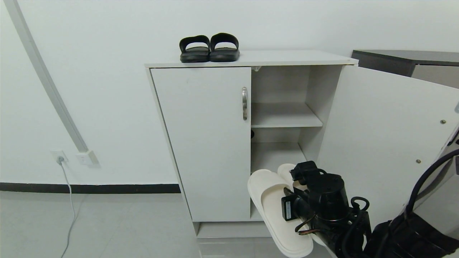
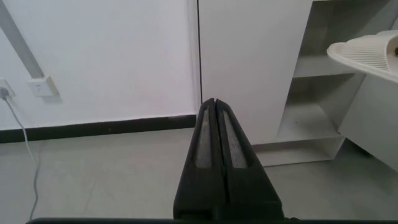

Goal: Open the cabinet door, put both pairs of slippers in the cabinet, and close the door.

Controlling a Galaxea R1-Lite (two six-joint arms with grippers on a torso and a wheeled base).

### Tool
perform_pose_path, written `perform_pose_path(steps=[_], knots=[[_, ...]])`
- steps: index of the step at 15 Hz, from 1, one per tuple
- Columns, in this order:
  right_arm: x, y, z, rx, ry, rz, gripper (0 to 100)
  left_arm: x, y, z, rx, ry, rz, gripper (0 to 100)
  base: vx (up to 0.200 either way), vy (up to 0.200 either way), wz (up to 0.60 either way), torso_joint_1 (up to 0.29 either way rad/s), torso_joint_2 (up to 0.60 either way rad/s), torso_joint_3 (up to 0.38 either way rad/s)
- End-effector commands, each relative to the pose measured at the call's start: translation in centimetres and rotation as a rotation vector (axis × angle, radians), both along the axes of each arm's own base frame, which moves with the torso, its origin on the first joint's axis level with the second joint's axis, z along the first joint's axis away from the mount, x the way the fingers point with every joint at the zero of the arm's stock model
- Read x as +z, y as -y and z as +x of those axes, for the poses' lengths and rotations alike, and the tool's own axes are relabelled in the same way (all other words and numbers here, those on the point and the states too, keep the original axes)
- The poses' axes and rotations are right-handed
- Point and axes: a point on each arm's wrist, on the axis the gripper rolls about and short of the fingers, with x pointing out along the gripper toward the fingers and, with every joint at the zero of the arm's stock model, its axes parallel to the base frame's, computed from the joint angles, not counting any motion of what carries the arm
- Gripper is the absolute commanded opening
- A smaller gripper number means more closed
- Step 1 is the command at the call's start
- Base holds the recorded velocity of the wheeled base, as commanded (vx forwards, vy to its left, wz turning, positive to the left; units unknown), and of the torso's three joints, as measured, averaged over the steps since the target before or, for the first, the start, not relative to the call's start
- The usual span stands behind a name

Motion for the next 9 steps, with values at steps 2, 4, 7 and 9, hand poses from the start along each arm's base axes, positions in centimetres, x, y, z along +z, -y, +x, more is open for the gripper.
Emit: perform_pose_path(steps=[2,4,7,9], knots=[[0.4,-0.4,0.9,-0.052,0.03,0.005,0,-0.1,0.0,0.0,-0.002,-0.002,-0.002,0,0.0,0.0,0.0,0.0,0.0,0.0],[0.7,-1.7,3.2,-0.212,0.101,0.003,0,0.0,0.0,0.0,-0.002,0.0,-0.002,0,0.0,0.0,0.0,0.0,0.0,0.0],[-0.4,-1.9,5.1,-0.311,0.11,-0.023,0,0.0,0.0,0.0,0.0,-0.001,-0.01,0,0.0,0.0,0.0,0.0,0.0,0.0],[-0.5,-1.8,5.2,-0.323,0.107,-0.01,0,-0.1,0.0,0.0,0.0,-0.002,-0.01,0,0.0,0.0,0.0,0.0,0.0,0.0]])
